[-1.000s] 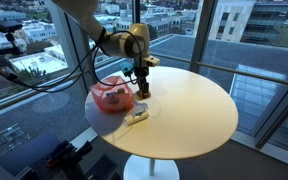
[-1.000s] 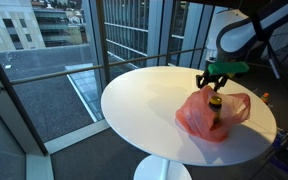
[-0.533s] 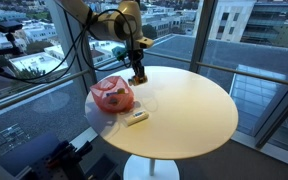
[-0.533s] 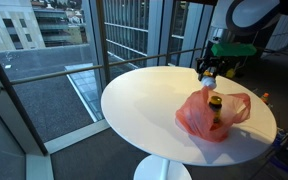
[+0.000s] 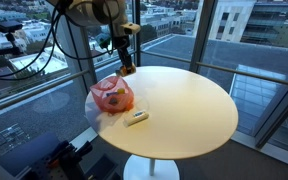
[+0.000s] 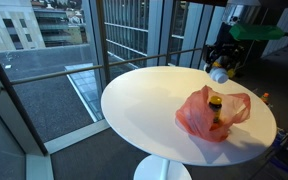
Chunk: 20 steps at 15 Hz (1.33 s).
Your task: Put the white bottle into the carrier bag
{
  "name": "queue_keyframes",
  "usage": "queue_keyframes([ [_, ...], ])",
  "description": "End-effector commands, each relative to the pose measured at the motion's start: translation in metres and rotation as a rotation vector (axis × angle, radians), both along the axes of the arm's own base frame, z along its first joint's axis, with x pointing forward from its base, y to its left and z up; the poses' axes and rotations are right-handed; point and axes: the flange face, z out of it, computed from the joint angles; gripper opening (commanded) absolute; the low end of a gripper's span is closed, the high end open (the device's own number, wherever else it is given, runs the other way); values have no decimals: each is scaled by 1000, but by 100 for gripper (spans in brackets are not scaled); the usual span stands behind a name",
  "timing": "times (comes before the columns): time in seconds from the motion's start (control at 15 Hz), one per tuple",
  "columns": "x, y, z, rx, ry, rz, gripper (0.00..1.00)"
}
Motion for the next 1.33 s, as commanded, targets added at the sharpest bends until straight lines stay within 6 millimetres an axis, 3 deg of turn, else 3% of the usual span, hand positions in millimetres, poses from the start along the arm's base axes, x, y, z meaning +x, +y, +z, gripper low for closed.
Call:
queue_keyframes([
  [0.0, -24, 10, 3, -14, 21, 14, 36],
  [0.6, -35, 44, -37, -26, 110, 82, 36],
  [1.27, -12, 53, -71, -37, 155, 88, 36],
])
